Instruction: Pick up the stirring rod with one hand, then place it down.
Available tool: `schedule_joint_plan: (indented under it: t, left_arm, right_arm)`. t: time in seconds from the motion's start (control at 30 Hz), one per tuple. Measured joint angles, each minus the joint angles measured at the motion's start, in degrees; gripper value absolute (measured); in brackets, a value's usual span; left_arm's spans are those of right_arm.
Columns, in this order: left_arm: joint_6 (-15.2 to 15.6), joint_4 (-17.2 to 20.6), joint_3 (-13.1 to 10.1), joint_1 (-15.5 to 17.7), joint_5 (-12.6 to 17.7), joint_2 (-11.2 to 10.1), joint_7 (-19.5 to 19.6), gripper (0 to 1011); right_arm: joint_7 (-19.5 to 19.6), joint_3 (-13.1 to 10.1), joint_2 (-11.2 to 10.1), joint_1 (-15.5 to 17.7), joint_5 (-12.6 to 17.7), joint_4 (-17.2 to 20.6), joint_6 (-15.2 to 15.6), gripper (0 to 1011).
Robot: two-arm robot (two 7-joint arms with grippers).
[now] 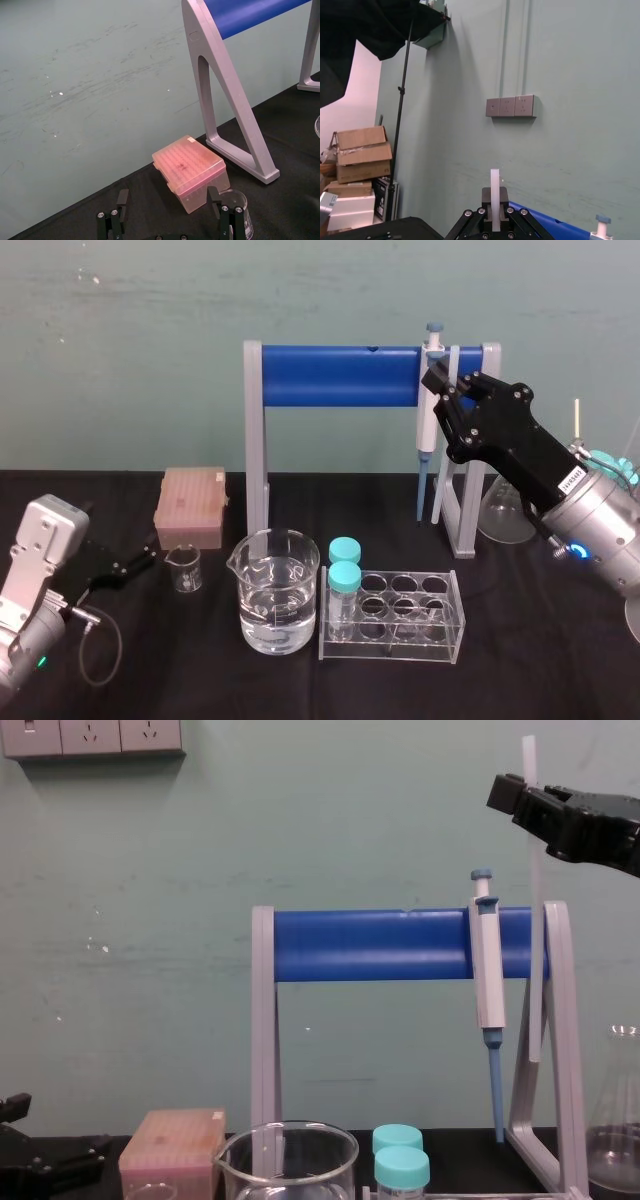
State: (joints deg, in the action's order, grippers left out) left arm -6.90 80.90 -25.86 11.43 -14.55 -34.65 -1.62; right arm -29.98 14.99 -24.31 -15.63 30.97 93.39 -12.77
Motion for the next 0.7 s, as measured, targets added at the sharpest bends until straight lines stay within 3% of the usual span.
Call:
schedule_joint_plan:
  t: [0.7]
  left_arm:
    - [0.0, 0.0, 0.0, 0.0, 0.0, 0.0, 0.0, 1000]
  right_arm:
    - [-0.3, 0.4, 0.0, -0.7, 0.2, -1.2, 0.2, 70]
